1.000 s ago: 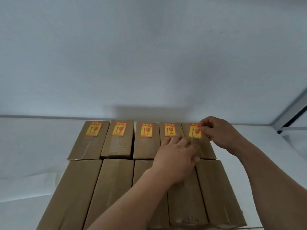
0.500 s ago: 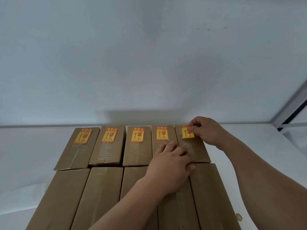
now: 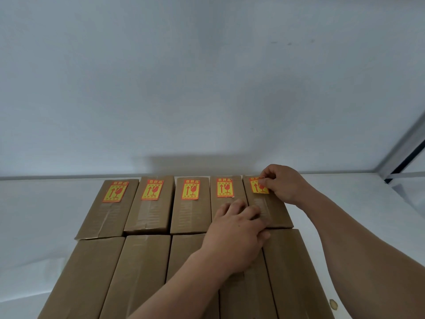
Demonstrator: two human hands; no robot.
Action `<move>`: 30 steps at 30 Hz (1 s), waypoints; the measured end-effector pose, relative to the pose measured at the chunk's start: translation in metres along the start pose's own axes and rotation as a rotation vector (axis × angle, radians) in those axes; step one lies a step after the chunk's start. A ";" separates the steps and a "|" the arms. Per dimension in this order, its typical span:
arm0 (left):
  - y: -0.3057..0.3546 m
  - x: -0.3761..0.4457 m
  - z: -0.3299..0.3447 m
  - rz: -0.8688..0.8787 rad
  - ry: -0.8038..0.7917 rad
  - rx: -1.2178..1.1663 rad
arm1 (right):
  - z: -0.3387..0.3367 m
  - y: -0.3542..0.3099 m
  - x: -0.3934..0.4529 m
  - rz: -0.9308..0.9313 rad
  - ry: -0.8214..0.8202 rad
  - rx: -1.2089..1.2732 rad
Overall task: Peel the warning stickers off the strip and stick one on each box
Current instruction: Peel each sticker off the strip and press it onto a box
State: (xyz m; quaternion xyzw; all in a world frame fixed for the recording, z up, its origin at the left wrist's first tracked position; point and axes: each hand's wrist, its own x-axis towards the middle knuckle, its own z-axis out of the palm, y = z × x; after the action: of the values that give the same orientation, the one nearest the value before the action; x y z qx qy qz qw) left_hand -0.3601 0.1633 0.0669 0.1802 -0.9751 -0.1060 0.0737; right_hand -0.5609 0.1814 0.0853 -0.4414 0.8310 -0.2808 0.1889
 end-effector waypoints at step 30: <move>-0.002 0.000 -0.001 -0.009 -0.049 0.012 | 0.013 0.019 -0.013 -0.019 0.009 -0.194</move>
State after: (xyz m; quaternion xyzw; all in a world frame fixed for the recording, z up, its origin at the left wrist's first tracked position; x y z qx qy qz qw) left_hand -0.3592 0.1610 0.0673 0.1825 -0.9764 -0.1049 0.0485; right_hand -0.5580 0.1966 0.0641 -0.4641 0.8511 -0.2027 0.1387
